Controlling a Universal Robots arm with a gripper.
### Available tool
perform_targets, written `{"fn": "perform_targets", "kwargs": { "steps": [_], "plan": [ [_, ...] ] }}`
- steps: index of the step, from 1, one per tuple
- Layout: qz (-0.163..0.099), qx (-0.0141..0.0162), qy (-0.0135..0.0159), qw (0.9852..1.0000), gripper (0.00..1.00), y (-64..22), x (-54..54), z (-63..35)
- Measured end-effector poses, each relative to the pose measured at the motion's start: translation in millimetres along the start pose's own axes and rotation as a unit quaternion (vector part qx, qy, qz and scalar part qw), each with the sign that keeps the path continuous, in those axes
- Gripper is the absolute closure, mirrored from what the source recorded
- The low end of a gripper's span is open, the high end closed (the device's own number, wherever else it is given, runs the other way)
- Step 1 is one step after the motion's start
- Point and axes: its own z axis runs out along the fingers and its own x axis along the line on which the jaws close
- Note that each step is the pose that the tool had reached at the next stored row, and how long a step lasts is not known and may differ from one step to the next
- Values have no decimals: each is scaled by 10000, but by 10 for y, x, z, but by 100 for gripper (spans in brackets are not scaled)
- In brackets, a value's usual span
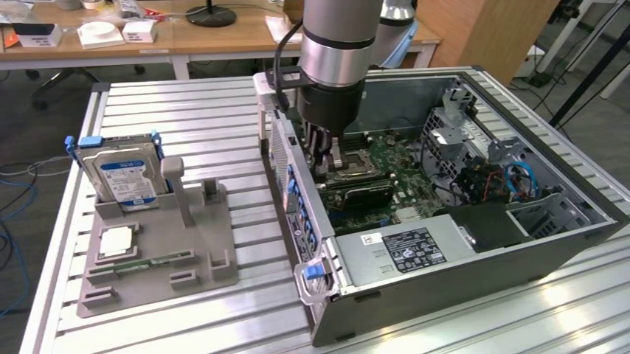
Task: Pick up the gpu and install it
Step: 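Press down on the gpu until it lock into place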
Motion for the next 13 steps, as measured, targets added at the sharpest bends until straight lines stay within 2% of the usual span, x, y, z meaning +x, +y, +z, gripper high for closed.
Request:
{"fn": "perform_targets", "kwargs": {
  "steps": [13],
  "plan": [
    [-1, 0, 0, 10000, 89, 19, 21, 2]
  ]
}}
